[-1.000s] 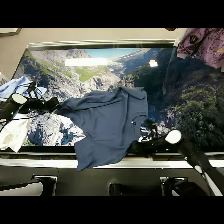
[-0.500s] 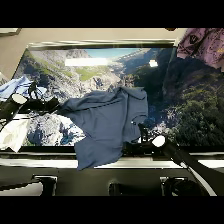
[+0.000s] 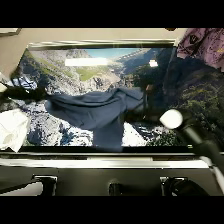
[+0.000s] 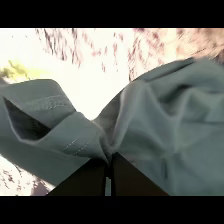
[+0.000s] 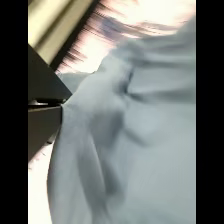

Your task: Fold the clothes and pants, and hang the long-sleeved shirts on hangers.

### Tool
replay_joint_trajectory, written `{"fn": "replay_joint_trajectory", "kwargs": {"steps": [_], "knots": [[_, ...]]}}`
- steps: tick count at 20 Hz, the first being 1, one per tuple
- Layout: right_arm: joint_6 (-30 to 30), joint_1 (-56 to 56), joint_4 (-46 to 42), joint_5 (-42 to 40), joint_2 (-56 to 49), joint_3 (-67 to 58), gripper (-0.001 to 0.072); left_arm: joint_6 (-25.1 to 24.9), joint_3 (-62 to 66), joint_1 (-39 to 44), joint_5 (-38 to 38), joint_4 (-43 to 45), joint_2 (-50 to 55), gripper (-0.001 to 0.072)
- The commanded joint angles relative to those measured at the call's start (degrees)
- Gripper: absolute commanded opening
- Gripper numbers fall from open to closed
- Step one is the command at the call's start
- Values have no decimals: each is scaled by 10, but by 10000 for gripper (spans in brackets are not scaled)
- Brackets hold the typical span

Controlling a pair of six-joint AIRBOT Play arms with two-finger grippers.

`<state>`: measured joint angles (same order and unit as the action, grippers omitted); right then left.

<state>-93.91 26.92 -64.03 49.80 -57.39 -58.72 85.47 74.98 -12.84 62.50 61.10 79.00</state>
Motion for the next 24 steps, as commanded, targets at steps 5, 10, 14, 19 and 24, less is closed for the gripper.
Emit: {"fn": "replay_joint_trajectory", "kwargs": {"steps": [5, 10, 14, 19, 24], "knots": [[-79, 1, -347, 186, 57, -465, 27, 43, 181, -8, 85, 87, -196, 13], [-104, 1, -349, 236, 110, -586, 27, 133, 185, -8, 157, 153, -372, 13], [-110, 1, -372, 243, 80, -584, 28, 142, 183, -8, 197, 158, -402, 13], [-63, 0, -403, 248, -47, -541, 28, 143, 108, -3, 194, 152, -325, 13], [-103, -15, -373, 122, -201, -407, 28, 142, -14, 20, 72, 152, -176, 13]]}}
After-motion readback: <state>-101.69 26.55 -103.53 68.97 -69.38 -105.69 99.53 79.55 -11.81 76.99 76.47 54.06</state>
